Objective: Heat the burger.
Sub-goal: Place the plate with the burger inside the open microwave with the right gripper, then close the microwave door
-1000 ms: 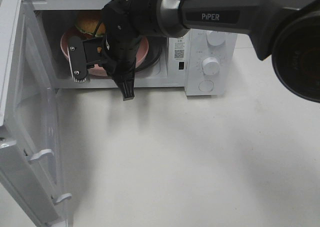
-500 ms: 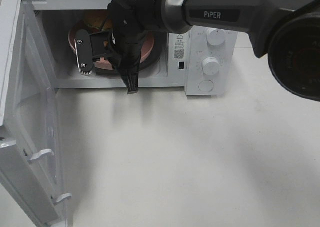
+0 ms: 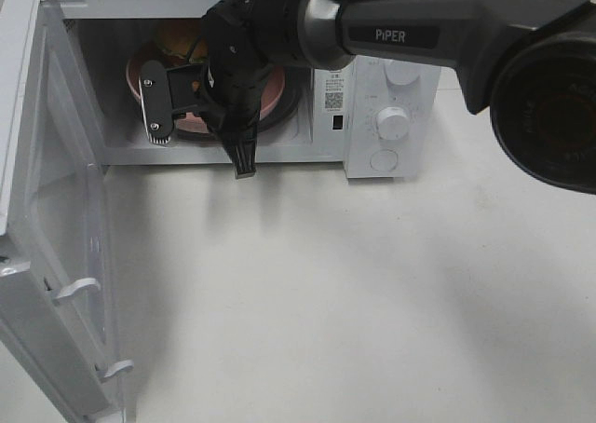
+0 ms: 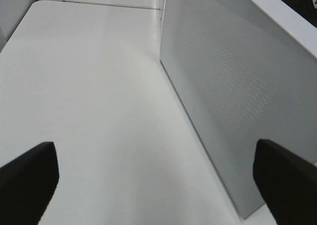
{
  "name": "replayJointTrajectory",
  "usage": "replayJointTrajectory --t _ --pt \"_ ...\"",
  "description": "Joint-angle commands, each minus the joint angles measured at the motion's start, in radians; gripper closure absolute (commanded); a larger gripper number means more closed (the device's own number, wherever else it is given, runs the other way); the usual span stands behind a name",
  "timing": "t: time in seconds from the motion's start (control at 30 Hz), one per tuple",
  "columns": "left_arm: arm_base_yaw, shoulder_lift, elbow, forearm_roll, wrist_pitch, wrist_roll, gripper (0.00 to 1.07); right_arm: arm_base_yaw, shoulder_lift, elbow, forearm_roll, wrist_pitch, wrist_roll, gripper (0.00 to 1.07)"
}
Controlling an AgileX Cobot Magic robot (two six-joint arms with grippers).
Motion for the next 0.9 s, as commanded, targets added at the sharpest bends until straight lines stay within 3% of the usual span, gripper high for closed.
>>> replayJointTrajectory --t 0.03,0.27,0.47,0.9 --pt "0.005 -0.018 0.000 -0.005 -0.010 0.001 0.04 -0.005 0.000 -0.021 -0.021 -0.065 0.005 1.02" --pt "0.005 -0.018 0.000 -0.005 -0.010 0.001 0.04 -0.005 0.004 -0.029 -0.022 -0.079 0.027 0.89" --pt "0.005 -0.018 0.000 -0.005 -0.010 0.001 0.04 -0.005 0.004 -0.030 -0.024 -0.092 0.065 0.67" --pt "0.005 -0.018 0.000 -0.005 -0.010 0.001 0.04 -0.005 -0.002 -0.025 -0.014 -0.020 0.065 0.52"
